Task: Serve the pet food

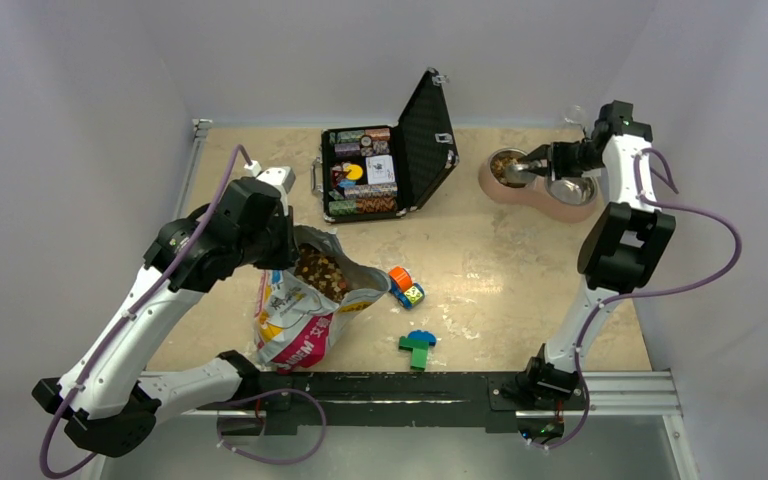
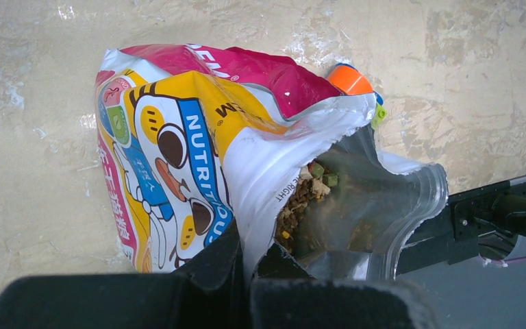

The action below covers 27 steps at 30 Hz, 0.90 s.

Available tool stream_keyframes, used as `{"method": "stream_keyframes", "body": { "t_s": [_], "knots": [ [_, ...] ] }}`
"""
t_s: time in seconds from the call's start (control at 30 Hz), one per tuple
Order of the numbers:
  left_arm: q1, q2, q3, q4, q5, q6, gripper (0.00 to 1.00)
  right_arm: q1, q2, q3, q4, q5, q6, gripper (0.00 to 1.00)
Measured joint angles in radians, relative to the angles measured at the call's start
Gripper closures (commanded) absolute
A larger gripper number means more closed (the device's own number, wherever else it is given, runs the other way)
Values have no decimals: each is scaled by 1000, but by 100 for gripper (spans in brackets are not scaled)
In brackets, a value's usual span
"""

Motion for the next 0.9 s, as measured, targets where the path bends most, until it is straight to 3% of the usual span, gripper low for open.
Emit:
{"method": "stream_keyframes", "body": {
  "t_s": [0.3,0.6,0.9],
  "knots": [
    [0,-13,-10,4,-1,-27,100,-1,-40,-92,42,-4,-9,100],
    [0,-20,-13,5,-5,-41,100,-1,-60,-60,50,3,-10,100],
    [0,-22,-13,4,-6,-40,100,-2,-145,-231,137,11,0,100]
  ]
}}
